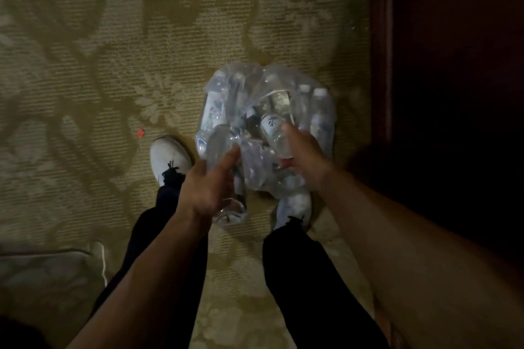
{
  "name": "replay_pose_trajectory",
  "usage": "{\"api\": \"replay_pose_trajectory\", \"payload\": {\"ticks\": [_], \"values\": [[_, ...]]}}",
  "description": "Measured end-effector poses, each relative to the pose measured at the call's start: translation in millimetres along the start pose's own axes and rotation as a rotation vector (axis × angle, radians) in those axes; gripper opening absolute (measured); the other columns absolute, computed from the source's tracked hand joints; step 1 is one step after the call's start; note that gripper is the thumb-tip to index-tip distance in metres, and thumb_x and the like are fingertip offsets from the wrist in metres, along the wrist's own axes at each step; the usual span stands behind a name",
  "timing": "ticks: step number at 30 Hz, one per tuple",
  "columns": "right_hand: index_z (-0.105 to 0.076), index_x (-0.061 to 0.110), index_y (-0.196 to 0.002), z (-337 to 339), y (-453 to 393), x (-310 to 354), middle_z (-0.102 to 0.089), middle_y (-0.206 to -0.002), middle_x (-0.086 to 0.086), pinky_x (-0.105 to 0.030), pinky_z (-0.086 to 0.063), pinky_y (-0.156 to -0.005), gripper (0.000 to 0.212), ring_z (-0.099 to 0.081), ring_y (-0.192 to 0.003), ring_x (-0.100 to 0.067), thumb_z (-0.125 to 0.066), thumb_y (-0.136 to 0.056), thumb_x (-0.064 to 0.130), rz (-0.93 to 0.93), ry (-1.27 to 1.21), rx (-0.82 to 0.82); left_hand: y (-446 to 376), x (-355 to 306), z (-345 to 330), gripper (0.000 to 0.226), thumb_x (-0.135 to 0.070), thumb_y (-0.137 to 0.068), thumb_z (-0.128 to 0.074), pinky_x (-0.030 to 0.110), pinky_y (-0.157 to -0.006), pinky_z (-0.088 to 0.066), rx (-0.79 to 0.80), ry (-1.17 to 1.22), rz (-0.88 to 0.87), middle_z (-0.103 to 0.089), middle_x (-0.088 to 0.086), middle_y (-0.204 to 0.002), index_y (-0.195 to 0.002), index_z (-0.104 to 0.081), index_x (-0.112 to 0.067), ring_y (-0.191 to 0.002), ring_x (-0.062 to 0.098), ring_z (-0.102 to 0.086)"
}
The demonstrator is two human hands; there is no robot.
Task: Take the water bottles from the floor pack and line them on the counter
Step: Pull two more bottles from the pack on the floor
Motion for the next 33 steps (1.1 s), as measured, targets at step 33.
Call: {"api": "replay_pose_trajectory", "payload": {"ticks": [33], "values": [[-0.027, 0.032, -0.147, 214, 643, 65, -0.068, -0.124, -0.008, -0.027, -0.058, -0.079, 0.077, -0.070, -0.105, -0.016, -0.063, -0.089, -0.003, 0.992, -0.371, 0.128, 565, -178, -37, 0.046, -0.024, -0.084, -0.072, 0.053, -0.089, -0.057, 0.672, 0.160, -0.839, -0.073, 0.019, -0.118, -0.127, -0.066, -0.008, -0.104, 0.036, -0.070]]}}
Point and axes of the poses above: each hand's wrist, its own y-axis away from the middle knuckle, its own z-axis out of the back of the hand, x = y × z, the point moved 4 cm from there along -y, towards the middle knuckle
